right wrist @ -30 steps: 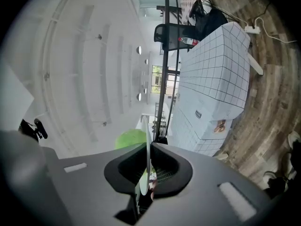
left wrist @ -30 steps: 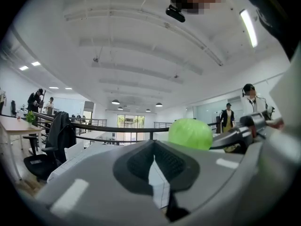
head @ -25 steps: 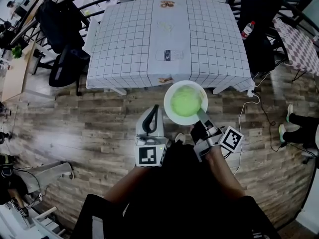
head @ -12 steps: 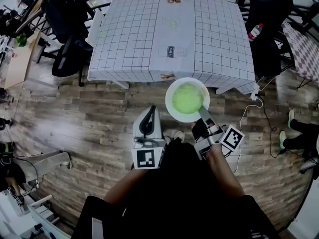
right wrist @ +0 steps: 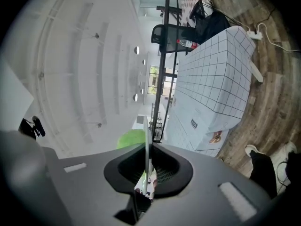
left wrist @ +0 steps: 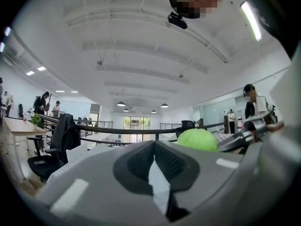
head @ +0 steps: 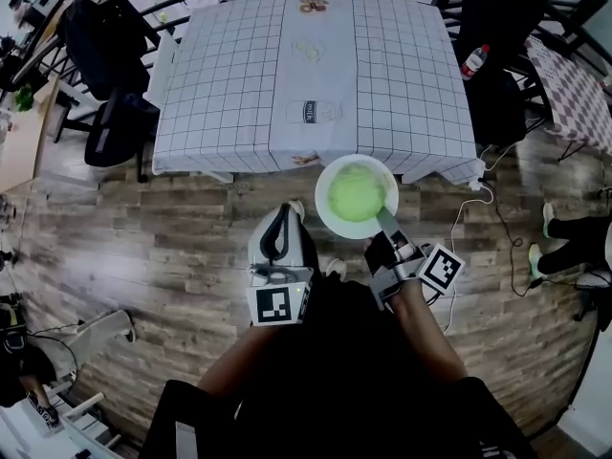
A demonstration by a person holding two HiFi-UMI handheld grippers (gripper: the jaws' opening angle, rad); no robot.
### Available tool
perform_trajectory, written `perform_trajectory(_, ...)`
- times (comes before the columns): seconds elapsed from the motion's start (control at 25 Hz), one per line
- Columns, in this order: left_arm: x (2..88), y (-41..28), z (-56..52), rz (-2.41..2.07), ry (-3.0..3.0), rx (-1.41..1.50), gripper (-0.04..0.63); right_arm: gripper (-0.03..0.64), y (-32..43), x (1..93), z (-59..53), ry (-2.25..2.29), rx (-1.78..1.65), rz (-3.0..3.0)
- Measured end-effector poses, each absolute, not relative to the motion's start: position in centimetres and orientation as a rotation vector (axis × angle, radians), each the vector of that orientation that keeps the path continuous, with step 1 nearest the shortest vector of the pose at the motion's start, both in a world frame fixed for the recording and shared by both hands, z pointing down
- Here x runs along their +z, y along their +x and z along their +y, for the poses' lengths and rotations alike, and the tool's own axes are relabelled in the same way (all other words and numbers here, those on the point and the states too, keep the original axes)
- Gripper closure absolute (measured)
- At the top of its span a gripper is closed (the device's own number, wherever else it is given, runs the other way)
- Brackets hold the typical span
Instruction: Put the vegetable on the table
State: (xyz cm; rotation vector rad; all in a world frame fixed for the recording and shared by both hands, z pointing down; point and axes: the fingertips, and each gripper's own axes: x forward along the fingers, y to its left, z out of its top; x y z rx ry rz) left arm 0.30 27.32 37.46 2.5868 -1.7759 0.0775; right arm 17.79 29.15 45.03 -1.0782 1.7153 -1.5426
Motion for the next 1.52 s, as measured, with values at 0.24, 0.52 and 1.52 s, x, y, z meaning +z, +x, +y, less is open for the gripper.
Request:
perform_trajectory(0.24,37.6,0.8,23.6,-1.731,2.588,0.084,0.588,0.595,18.3,45.2,25.7,-1.102,-1.537,1.696)
perform_trajectory(0.52,37.3,1.0,17.8,-1.666,2.598,0.045,0.588,0.595,17.6,44.2,20.7,-1.097,-1.526,1.662)
perform_trajectory(1.52,37.6,-6.3,-3.6,-1.510,2.650,0.047,0.588,0.598,10.4,44.1,-0.5,-1.105,-1.430,1.622)
